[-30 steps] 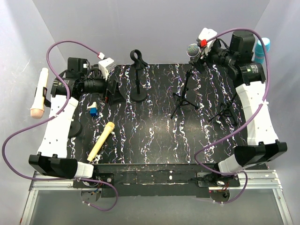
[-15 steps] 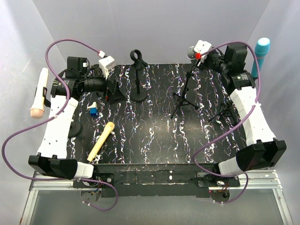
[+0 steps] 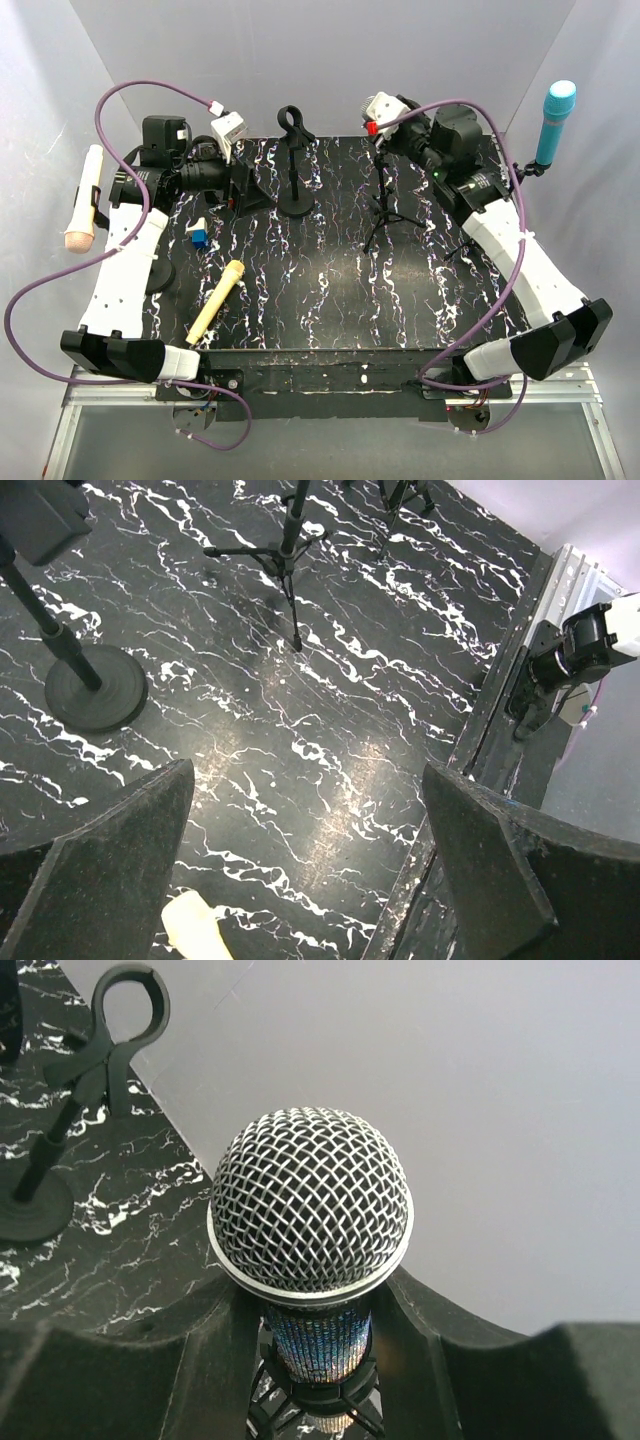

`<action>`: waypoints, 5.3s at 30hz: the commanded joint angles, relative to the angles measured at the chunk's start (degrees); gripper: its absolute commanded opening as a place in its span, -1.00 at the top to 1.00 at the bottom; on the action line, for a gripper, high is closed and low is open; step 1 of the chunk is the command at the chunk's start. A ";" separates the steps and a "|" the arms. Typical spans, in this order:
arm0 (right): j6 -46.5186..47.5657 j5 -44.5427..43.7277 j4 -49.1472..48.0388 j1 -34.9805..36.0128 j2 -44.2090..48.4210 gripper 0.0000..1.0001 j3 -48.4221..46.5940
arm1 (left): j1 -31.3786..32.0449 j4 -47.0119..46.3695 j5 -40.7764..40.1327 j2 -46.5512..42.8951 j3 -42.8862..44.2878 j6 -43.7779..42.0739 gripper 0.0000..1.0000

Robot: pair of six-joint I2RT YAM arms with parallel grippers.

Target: Remove the microphone from the stand

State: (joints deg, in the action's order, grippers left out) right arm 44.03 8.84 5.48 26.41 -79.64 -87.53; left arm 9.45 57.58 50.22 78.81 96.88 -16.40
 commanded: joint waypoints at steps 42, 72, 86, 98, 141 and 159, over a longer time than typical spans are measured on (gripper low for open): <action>-15.82 -0.93 33.98 13.14 4.58 -0.71 -12.40 | 17.79 -31.56 1.21 8.55 5.42 13.50 -0.96; -13.71 17.17 20.45 -3.47 6.60 -0.72 -5.11 | 26.93 -45.71 -15.59 17.08 11.14 14.82 -0.96; -13.97 17.35 18.17 -3.47 3.09 -0.71 -5.11 | 26.93 -44.93 -14.45 17.87 10.26 13.24 -0.48; -11.43 15.07 14.39 -3.47 3.78 -0.67 1.65 | 26.85 -41.67 -11.63 17.88 17.54 13.94 0.80; -9.14 25.35 20.45 3.90 6.87 -0.73 -10.46 | 26.76 -10.92 -24.82 1.18 28.19 -8.99 1.00; -19.77 12.97 -7.75 17.79 -3.86 -0.43 -7.22 | 26.76 -7.93 -19.54 6.36 37.76 -4.69 1.00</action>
State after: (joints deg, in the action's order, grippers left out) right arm 28.34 27.59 9.65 43.11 -82.56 -94.67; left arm 36.18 49.17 28.34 84.36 130.26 -22.44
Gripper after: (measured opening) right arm 0.785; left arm 0.511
